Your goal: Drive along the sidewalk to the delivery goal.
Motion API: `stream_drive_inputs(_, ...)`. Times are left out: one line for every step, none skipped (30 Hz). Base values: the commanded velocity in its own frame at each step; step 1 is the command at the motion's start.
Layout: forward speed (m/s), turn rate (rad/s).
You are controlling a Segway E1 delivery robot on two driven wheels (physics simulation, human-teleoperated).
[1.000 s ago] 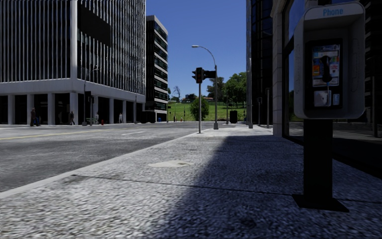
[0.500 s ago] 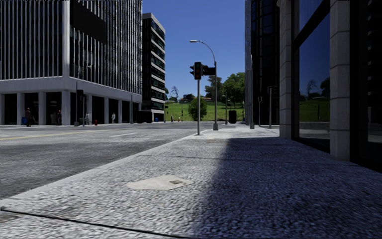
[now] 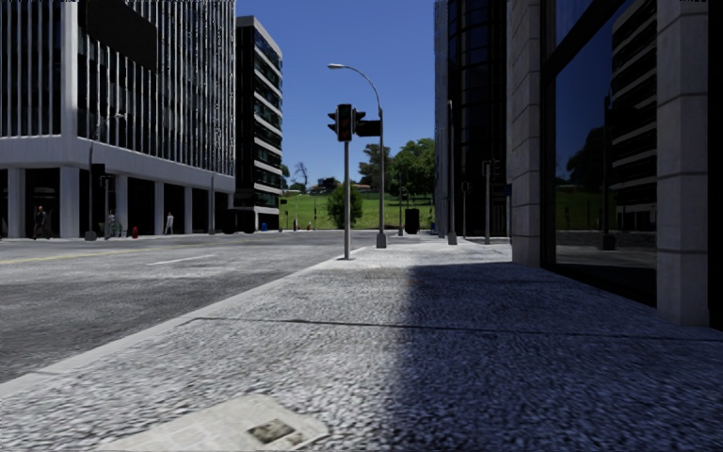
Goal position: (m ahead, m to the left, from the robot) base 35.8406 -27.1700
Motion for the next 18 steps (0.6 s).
stream_drive_inputs(2.00, -0.30)
stream_drive_inputs(2.00, -0.30)
stream_drive_inputs(2.00, -0.30)
stream_drive_inputs(2.00, -0.30)
stream_drive_inputs(2.00, -0.30)
stream_drive_inputs(2.00, -0.30)
stream_drive_inputs(2.00, -0.30)
stream_drive_inputs(2.00, -0.30)
stream_drive_inputs(2.00, -0.30)
stream_drive_inputs(2.00, -0.30)
stream_drive_inputs(2.00, -0.30)
stream_drive_inputs(2.00, -0.30)
stream_drive_inputs(2.00, -0.30)
stream_drive_inputs(2.00, -0.30)
stream_drive_inputs(2.00, -0.30)
stream_drive_inputs(2.00, -0.28)
stream_drive_inputs(2.00, -0.14)
stream_drive_inputs(2.00, -0.14)
